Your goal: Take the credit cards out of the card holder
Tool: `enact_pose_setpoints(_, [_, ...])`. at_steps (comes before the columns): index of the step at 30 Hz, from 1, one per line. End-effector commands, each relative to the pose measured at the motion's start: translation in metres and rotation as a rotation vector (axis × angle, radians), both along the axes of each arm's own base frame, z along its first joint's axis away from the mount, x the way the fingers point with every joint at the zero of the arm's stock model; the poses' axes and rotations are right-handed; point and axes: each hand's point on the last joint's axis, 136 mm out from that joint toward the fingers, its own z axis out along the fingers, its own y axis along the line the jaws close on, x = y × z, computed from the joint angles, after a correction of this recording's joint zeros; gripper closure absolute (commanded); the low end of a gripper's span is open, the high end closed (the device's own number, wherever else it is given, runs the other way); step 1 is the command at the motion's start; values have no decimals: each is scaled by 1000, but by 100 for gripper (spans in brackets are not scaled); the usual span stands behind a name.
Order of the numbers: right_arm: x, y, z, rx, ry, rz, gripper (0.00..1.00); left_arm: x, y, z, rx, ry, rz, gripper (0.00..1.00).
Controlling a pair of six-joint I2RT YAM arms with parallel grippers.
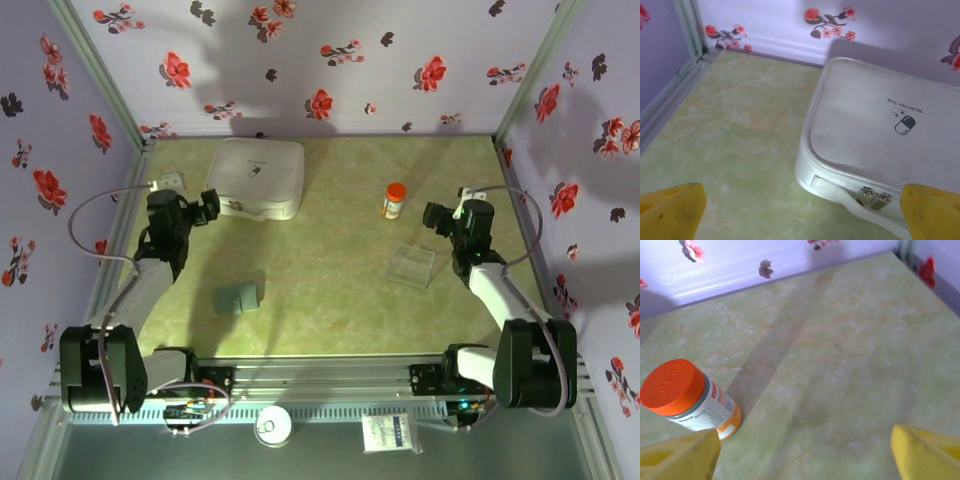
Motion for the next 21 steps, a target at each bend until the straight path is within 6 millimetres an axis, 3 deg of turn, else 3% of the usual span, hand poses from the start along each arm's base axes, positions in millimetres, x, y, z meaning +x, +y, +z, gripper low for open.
enact_pose_setpoints(1, [-32,1,-13,85,178,-74,19,-25,9,-2,-149,160,124,0])
enact_pose_setpoints(8, [-78,16,-19,172,343,-79,38,-47,-10,24,-237,318,28,0])
enact_pose_setpoints(15, [-109,32,-48,242,494,-44,58,-62,-20,53,-178,366,-89,0])
enact_pose_setpoints(21, [-118,41,-74,265,575,-46,66,-55,-3,35,-97,351,-71,0])
